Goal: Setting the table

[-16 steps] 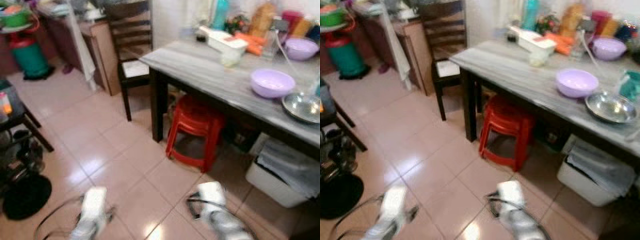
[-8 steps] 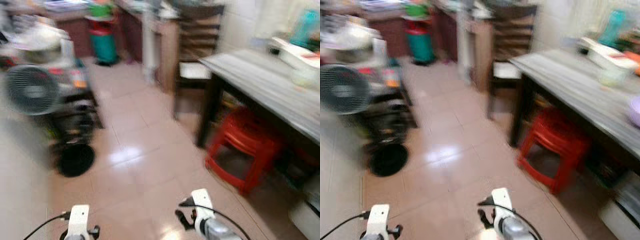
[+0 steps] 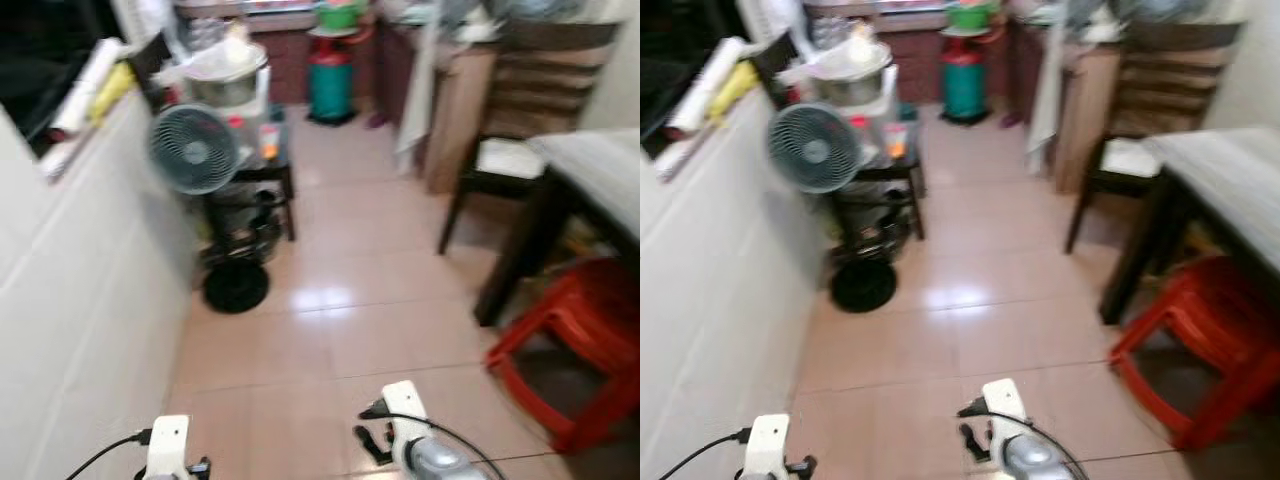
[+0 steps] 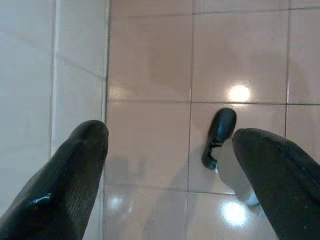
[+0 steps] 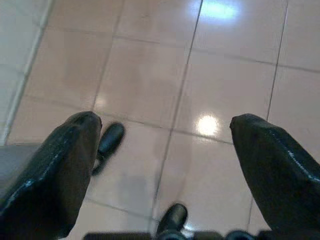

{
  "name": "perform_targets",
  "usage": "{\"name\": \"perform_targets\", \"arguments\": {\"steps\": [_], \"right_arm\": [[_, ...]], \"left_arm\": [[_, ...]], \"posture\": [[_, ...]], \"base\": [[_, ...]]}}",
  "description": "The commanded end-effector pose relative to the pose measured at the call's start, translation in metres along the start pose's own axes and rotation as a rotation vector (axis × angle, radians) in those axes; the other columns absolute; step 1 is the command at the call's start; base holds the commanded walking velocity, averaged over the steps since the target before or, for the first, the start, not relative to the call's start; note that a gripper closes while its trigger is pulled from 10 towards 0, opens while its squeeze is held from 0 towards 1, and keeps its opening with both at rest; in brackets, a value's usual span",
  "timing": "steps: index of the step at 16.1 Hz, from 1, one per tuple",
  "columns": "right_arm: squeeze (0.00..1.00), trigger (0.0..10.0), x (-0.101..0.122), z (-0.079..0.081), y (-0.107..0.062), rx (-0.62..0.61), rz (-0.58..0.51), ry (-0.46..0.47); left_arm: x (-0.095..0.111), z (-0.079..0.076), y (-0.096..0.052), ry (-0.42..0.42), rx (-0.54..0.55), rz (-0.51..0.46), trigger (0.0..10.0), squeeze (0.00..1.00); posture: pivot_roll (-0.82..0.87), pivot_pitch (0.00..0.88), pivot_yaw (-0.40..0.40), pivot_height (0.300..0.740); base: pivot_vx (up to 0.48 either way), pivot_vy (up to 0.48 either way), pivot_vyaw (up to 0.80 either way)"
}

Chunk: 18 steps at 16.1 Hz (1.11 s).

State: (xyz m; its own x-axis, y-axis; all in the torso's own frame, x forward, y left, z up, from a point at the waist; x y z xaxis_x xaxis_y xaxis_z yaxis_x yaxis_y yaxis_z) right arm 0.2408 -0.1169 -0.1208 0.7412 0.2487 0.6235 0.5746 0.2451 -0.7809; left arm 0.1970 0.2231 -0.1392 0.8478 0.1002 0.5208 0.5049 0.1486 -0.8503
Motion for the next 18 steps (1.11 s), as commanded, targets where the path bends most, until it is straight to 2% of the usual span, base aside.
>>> {"name": "perform_targets", "arguments": {"steps": [1, 3, 5, 8, 9, 10, 11, 14, 16, 18], "right_arm": [[0.0, 10.0, 0.004, 0.001, 0.001, -0.005, 0.003, -0.005], [0.0, 10.0, 0.003, 0.002, 0.002, -0.016, 0.012, 0.007], [0.0, 10.0, 0.0, 0.001, 0.002, -0.044, 0.019, 0.025], [0.0, 10.0, -0.005, -0.004, 0.001, -0.103, 0.051, -0.054], [0.0, 10.0, -0.006, -0.002, 0.001, -0.093, 0.056, -0.05], [0.0, 10.0, -0.006, 0.001, 0.002, -0.081, 0.054, -0.044], [0.0, 10.0, -0.025, -0.007, -0.004, -0.087, 0.081, -0.056], [0.0, 10.0, -0.034, -0.008, -0.006, -0.09, 0.1, -0.045], [0.0, 10.0, -0.037, -0.011, -0.008, -0.099, 0.105, -0.034], [0.0, 10.0, -0.029, -0.009, -0.005, -0.09, 0.082, -0.04]], "left_arm": [[-0.002, 0.006, 0.0, -0.006, 0.019, 0.009, 10.0, 0.0], [-0.007, 0.009, -0.001, -0.009, 0.025, 0.016, 10.0, 0.0], [-0.009, 0.012, -0.002, -0.024, 0.019, 0.013, 10.0, 0.0], [-0.009, 0.017, -0.003, -0.05, 0.016, -0.023, 10.0, 0.0], [-0.009, 0.018, -0.003, -0.055, 0.019, -0.027, 10.0, 0.0], [-0.009, 0.017, -0.003, -0.056, 0.019, -0.026, 10.0, 0.0], [-0.007, 0.012, -0.003, -0.063, -0.004, -0.022, 10.0, 0.0], [-0.004, 0.005, -0.002, -0.043, -0.019, -0.02, 10.0, 0.0], [-0.003, 0.003, -0.001, -0.037, -0.025, -0.018, 10.0, 0.0], [0.0, 0.001, -0.001, -0.026, -0.027, -0.018, 10.0, 0.0]], "posture": [[0.05, 0.0, -0.005, 0.74], [0.06, 0.0, -0.006, 0.74], [0.06, 0.0, -0.006, 0.74], [0.05, 0.0, -0.005, 0.74], [0.05, 0.0, -0.005, 0.74], [0.05, 0.0, -0.003, 0.74], [0.05, 0.0, -0.002, 0.74], [0.04, 0.0, 0.001, 0.74], [0.04, 0.0, 0.001, 0.74], [0.04, 0.0, 0.006, 0.74]], "base": [[0.0, 0.0, 0.8], [0.0, 0.0, 0.75], [0.0, 0.0, 0.0], [0.0, 0.0, 0.0], [0.0, 0.0, 0.0], [0.0, 0.0, 0.0], [0.0, 0.0, 0.0], [0.0, 0.0, 0.27], [0.0, 0.0, 0.0], [0.0, 0.0, 0.0]]}}
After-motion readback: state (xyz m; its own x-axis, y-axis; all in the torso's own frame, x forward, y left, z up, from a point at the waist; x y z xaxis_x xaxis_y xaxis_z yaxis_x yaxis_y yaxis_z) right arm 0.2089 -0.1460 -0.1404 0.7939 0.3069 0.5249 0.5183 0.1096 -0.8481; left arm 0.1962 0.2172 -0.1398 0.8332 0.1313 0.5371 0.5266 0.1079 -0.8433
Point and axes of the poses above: a point about 5 cm out from each wrist's last joint towards the gripper, its own y axis pointing out of the wrist towards the gripper, its own x axis along the axis of the wrist's last joint, z = x × y, the point moved 6 cm from there along y, pointing out of the wrist towards the gripper, and after that the axes turned 3 degrees about -y, right-handed, at the moved point
